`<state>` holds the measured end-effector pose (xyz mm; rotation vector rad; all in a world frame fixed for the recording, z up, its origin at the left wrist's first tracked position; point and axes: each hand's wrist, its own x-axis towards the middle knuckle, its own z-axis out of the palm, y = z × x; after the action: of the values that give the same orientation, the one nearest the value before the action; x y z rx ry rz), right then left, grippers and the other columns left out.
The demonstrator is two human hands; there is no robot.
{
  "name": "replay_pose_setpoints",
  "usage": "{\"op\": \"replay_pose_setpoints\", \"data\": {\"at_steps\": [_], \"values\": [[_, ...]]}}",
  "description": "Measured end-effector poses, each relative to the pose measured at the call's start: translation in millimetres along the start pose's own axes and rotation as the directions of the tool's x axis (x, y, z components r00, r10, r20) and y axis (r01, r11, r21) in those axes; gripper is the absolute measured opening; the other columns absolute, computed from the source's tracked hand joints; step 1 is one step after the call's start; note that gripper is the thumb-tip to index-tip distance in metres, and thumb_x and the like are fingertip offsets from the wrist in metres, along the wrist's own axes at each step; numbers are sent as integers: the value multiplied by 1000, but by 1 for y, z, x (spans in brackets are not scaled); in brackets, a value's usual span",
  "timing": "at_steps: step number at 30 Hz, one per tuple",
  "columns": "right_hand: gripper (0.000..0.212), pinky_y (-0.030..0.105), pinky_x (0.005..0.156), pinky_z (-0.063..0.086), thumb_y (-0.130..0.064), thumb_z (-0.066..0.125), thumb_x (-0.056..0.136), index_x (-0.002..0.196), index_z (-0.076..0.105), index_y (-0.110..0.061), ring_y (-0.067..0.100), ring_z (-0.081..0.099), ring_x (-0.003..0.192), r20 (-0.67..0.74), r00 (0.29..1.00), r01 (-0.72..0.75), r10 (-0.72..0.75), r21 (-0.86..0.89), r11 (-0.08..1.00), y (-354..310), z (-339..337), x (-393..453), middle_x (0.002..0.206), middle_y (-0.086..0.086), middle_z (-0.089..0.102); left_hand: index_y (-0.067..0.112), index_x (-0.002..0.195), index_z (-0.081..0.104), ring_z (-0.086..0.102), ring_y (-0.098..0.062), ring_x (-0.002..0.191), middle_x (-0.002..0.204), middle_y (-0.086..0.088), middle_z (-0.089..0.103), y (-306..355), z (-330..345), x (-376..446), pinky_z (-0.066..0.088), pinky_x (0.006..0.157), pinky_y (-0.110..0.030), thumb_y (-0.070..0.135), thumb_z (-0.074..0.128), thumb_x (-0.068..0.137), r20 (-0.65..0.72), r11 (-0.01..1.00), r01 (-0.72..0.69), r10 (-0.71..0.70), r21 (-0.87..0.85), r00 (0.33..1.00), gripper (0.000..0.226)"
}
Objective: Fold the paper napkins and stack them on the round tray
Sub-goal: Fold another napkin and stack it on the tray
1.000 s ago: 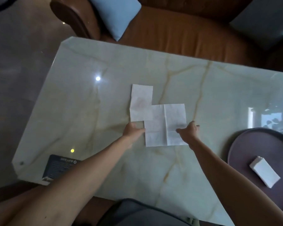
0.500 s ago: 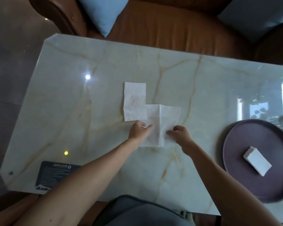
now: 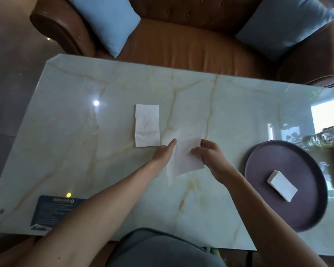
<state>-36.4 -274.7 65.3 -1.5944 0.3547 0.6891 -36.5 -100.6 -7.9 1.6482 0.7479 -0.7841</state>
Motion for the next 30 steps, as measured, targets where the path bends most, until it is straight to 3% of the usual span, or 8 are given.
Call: {"op": "replay_pose_setpoints", "data": {"at_steps": [2, 6, 13, 20, 22, 25, 28, 30], "values": [[23, 34, 76, 56, -6, 63, 82, 102, 75, -3, 24, 72, 84, 18, 1000, 24, -24, 28, 999, -6, -3, -8, 94, 14, 76, 15, 121, 65, 65, -24, 107, 120, -6, 66, 4, 4, -11, 51, 91, -36, 77, 43, 90, 163, 973, 124, -92, -197, 982, 72], [20, 36, 77, 54, 1, 58, 92, 103, 74, -4, 24, 72, 85, 24, 1000, 16, -17, 25, 1000, -5, -15, -23, 95, 13, 77, 15, 119, 77, 74, -26, 108, 120, -10, 76, 8, 16, -27, 59, 85, -36, 78, 33, 94, 489, 823, 239, 54, -516, 871, 81], [5, 38, 74, 52, -10, 67, 95, 93, 64, -6, 23, 68, 80, -125, 989, -85, 73, -88, 993, 29, -43, -40, 90, 10, 70, -8, 138, 55, 70, -35, 102, 137, -27, 63, 24, 39, -50, 61, 81, -38, 15, 50, 107, 278, 829, 73, 101, -554, 955, 39], [58, 46, 70, 54, -59, 62, 93, 82, 53, -3, 16, 66, 66, -435, 895, -134, 102, -44, 990, 79, -9, -74, 75, 15, 60, -5, 141, 51, 61, -37, 124, 140, -26, 60, 40, 55, -61, 49, 103, -50, 16, 44, 109, 139, 657, 35, 107, -753, 985, 38], [62, 45, 73, 59, -68, 62, 83, 91, 63, -6, 10, 72, 69, -401, 911, -104, 90, -13, 994, 79, -1, -78, 83, 14, 72, -2, 143, 49, 65, -33, 117, 138, -23, 62, 44, 57, -64, 53, 98, -46, 18, 42, 110, 125, 598, 26, 124, -801, 984, 40], [65, 43, 82, 64, -68, 70, 82, 110, 63, -10, 20, 76, 99, -150, 944, -211, 294, 412, 887, 67, 0, -72, 111, 12, 75, -1, 143, 49, 75, -27, 97, 126, -21, 68, 51, 58, -69, 62, 77, -39, 20, 39, 111, 130, 549, 23, 157, -836, 979, 40], [55, 46, 97, 57, -56, 65, 94, 124, 62, -10, 22, 73, 113, 98, 964, -244, 246, 690, 682, 50, -6, -63, 125, 11, 72, -2, 143, 49, 68, -31, 117, 136, -23, 64, 57, 61, -73, 56, 98, -45, 20, 41, 110, 149, 563, 25, 176, -826, 973, 40], [27, 37, 91, 57, -35, 65, 98, 114, 70, -13, 13, 76, 86, 35, 972, -188, 233, 714, 674, 40, -8, -57, 102, 4, 74, -1, 140, 52, 65, -31, 120, 135, -21, 64, 59, 59, -72, 51, 104, -45, 17, 42, 110, 146, 568, 4, 204, -823, 968, 37]]}}
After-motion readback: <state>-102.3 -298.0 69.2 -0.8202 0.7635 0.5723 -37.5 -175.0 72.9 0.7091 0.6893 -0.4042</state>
